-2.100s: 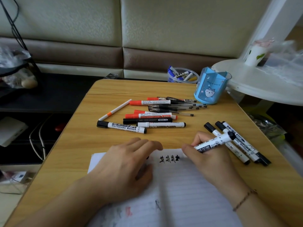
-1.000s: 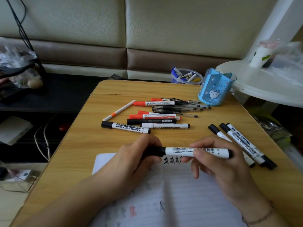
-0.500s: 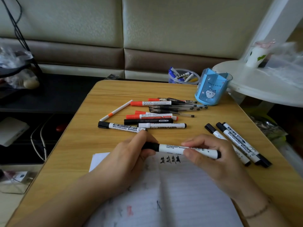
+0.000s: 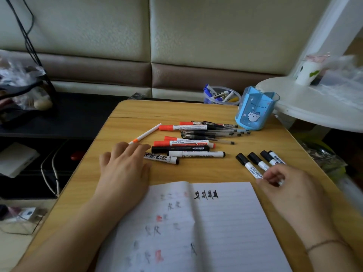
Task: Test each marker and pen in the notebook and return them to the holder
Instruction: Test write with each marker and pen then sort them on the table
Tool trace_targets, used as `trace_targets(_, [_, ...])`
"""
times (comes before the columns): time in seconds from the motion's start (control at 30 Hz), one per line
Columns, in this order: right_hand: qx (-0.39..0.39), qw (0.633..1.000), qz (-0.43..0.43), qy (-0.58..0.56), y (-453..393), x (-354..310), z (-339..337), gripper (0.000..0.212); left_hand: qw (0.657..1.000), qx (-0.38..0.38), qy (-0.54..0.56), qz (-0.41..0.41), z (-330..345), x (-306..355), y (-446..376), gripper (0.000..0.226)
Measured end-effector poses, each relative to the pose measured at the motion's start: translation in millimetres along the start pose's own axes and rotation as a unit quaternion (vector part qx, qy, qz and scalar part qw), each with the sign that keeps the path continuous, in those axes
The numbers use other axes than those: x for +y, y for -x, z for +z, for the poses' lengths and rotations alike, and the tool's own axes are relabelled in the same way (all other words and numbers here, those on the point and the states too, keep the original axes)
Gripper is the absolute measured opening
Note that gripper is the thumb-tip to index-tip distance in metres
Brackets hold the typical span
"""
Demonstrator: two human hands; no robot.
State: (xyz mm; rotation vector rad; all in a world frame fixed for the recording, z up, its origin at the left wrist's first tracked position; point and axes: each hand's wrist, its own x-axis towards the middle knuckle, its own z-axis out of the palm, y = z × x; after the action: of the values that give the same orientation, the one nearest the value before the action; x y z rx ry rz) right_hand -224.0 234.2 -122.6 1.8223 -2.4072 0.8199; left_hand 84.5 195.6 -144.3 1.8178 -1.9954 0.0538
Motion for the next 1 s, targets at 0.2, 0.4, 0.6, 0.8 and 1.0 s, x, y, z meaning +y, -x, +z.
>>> trace_targets(0.2, [0.024,0.997,-0.031,0.066,2.3,-5.4,-0.4,0.011,0.999,0.0,-0.037,-0.003,1.8,-0.5,0.7,0.026])
trace_targets(0.4, [0.088,0.988,-0.121,-0.048,10.8,-16.9,3.2,0.021,0.995,0.076,0.011,0.055,-8.6,1.7,3.1,0.019])
trace_targets(0.6, [-0.25,0.865,-0.199,-0.388,37.1,-46.4,3.1,0.057,0.931,-0.038,0.219,0.288,-32.6,39.1,22.6,0.028])
trace_targets(0.8, [-0.227,0.817,-0.222,-0.481,50.4,-57.2,2.2,0.02,0.913,-0.127,0.173,0.347,-27.5,42.5,26.9,0.025])
trace_targets(1.0, [-0.275,0.821,-0.235,-0.442,51.9,-56.3,2.2,0.021,0.894,-0.155,0.173,0.384,-24.3,37.3,29.8,0.012])
